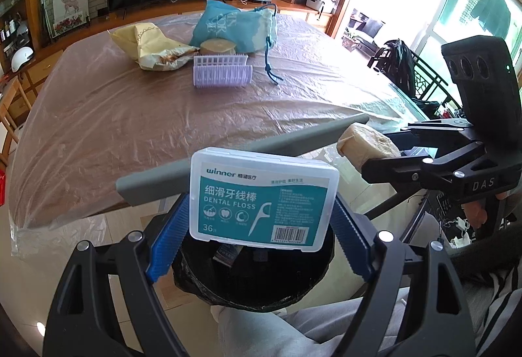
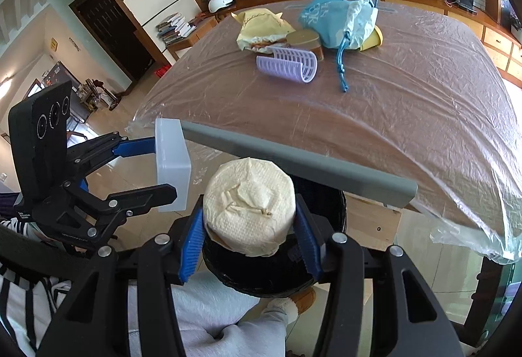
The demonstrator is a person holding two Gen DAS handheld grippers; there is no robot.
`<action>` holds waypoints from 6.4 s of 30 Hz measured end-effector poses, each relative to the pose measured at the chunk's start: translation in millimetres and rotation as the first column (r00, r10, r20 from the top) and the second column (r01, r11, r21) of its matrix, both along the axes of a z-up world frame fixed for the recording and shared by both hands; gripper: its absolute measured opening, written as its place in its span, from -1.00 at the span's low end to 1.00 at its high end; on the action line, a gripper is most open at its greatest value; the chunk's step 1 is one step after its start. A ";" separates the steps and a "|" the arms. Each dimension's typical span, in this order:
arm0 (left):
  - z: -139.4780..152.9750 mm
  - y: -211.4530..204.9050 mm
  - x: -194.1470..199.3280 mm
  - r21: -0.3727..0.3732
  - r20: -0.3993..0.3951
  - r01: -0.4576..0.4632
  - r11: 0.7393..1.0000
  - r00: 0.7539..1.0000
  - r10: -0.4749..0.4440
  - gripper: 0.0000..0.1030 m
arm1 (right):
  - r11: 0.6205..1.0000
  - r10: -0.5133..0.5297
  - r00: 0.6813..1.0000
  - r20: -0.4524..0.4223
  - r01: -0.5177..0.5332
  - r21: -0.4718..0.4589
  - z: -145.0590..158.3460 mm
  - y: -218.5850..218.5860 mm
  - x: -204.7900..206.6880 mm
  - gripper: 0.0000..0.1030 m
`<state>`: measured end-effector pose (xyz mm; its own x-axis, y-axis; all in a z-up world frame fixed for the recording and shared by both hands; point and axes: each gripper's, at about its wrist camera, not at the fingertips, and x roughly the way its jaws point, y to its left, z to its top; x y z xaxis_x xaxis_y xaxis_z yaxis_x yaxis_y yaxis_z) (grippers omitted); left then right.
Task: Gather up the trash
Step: 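Carry the floss box and bread over the black trash bin, then open both tools to drop the floss box and bread into the bin, then grasp the yellow paper bag with the left tool while the right tool grasps the blue cloth bag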
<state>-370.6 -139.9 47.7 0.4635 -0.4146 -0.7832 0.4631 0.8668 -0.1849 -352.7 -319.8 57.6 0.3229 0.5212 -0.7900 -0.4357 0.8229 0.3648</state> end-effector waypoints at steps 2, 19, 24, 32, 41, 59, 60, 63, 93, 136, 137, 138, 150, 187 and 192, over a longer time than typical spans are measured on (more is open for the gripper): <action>-4.9 -0.4 -2.0 0.007 -0.008 0.002 1.000 1.000 -0.002 0.64 | 1.000 0.000 1.000 -0.004 0.000 -0.007 -4.3 1.8 -1.2 -0.03; -43.9 -2.8 -14.5 0.087 -0.047 -0.004 0.996 0.999 0.008 0.64 | 0.999 -0.002 1.000 -0.025 0.001 -0.033 -42.7 5.2 -20.1 -0.03; -54.6 -5.0 -18.4 0.120 -0.053 0.003 0.993 0.999 0.004 0.64 | 0.998 -0.014 0.999 -0.031 0.012 -0.062 -53.1 5.6 -17.5 -0.03; -70.4 -7.3 -21.0 0.155 -0.071 0.011 0.988 0.997 0.000 0.64 | 0.995 -0.024 0.999 -0.038 0.021 -0.094 -67.6 8.8 -14.2 -0.03; -88.8 -9.9 -18.7 0.194 -0.103 0.024 0.981 0.995 -0.004 0.64 | 0.989 -0.019 0.999 -0.047 0.012 -0.150 -85.2 19.1 -6.9 -0.03; -94.9 -16.7 -5.2 0.208 -0.120 0.020 0.978 0.993 0.005 0.64 | 0.979 -0.044 0.997 -0.060 0.031 -0.202 -99.7 27.5 4.3 0.03; -93.8 -17.2 -4.9 0.209 -0.118 0.021 0.978 0.993 0.004 0.66 | 0.978 -0.048 0.997 -0.058 0.035 -0.204 -99.0 26.9 4.2 0.10; -89.7 -19.3 -5.0 0.227 -0.104 0.021 0.974 0.995 0.003 0.72 | 0.981 -0.068 0.996 -0.054 0.057 -0.184 -94.7 22.8 3.3 0.31; 35.5 43.5 84.7 0.045 0.119 -0.238 0.970 0.966 0.231 0.92 | 0.932 -0.353 0.933 0.074 0.344 0.115 21.1 -48.3 97.8 0.83; -25.5 74.9 309.0 -0.167 -0.182 -0.225 0.960 0.964 0.195 0.55 | 0.840 -0.318 0.930 -0.183 0.366 0.401 -58.3 4.8 272.7 -0.21; -24.6 76.8 307.6 -0.177 -0.178 -0.227 0.958 0.964 0.195 0.53 | 0.828 -0.316 0.929 -0.190 0.368 0.423 -59.3 3.1 271.7 -0.25; -24.1 78.1 307.3 -0.186 -0.185 -0.226 0.956 0.964 0.192 0.42 | 0.818 -0.315 0.929 -0.192 0.369 0.441 -60.4 0.1 270.2 -0.27; -19.7 87.8 302.8 -0.236 -0.213 -0.228 0.945 0.961 0.179 0.07 | 0.753 -0.311 0.927 -0.209 0.374 0.541 -58.9 -14.7 269.0 0.25; -29.0 93.3 318.3 -0.249 -0.218 -0.220 0.943 0.962 0.167 -0.12 | 0.691 -0.290 0.914 -0.283 0.404 0.599 -64.0 -2.0 292.7 -0.45; -26.8 100.8 318.1 -0.260 -0.222 -0.246 0.934 0.956 0.190 -0.19 | 0.696 -0.307 0.919 -0.247 0.394 0.600 -46.2 -7.3 283.7 -0.45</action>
<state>-52.5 -39.1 20.9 0.4212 -0.5364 -0.7313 0.2006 0.8415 -0.5016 -69.0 -327.1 11.4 0.5116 0.7764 -0.3680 -0.0806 0.4698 0.8791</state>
